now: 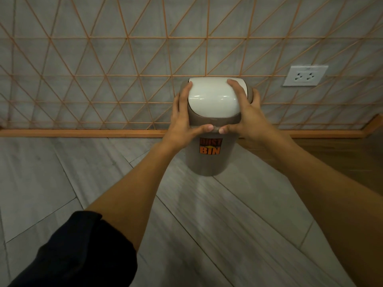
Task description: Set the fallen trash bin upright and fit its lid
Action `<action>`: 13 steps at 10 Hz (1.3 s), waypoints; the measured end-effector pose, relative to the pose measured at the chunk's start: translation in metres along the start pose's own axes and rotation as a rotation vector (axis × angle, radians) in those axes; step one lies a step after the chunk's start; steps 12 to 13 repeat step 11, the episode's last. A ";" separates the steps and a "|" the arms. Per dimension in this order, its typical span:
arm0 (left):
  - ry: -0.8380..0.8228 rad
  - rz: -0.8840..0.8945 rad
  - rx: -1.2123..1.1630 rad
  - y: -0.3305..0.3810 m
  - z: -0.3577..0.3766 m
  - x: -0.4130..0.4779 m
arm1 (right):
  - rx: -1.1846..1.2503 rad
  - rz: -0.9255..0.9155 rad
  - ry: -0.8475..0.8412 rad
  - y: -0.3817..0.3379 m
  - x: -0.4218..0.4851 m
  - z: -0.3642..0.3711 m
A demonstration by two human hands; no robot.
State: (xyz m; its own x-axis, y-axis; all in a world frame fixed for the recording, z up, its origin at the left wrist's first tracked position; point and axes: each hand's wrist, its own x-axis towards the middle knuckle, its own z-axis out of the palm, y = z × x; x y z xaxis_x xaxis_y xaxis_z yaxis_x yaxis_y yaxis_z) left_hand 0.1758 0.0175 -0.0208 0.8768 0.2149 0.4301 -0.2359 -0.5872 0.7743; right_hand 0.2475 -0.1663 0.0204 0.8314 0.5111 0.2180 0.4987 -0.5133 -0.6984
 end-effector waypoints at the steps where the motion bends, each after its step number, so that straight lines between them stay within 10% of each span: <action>1: -0.014 0.004 0.009 -0.001 -0.001 0.005 | 0.002 0.019 0.008 -0.003 0.002 0.000; 13: -0.065 -0.112 0.437 0.048 -0.025 0.011 | -0.540 0.004 -0.025 -0.050 -0.005 -0.033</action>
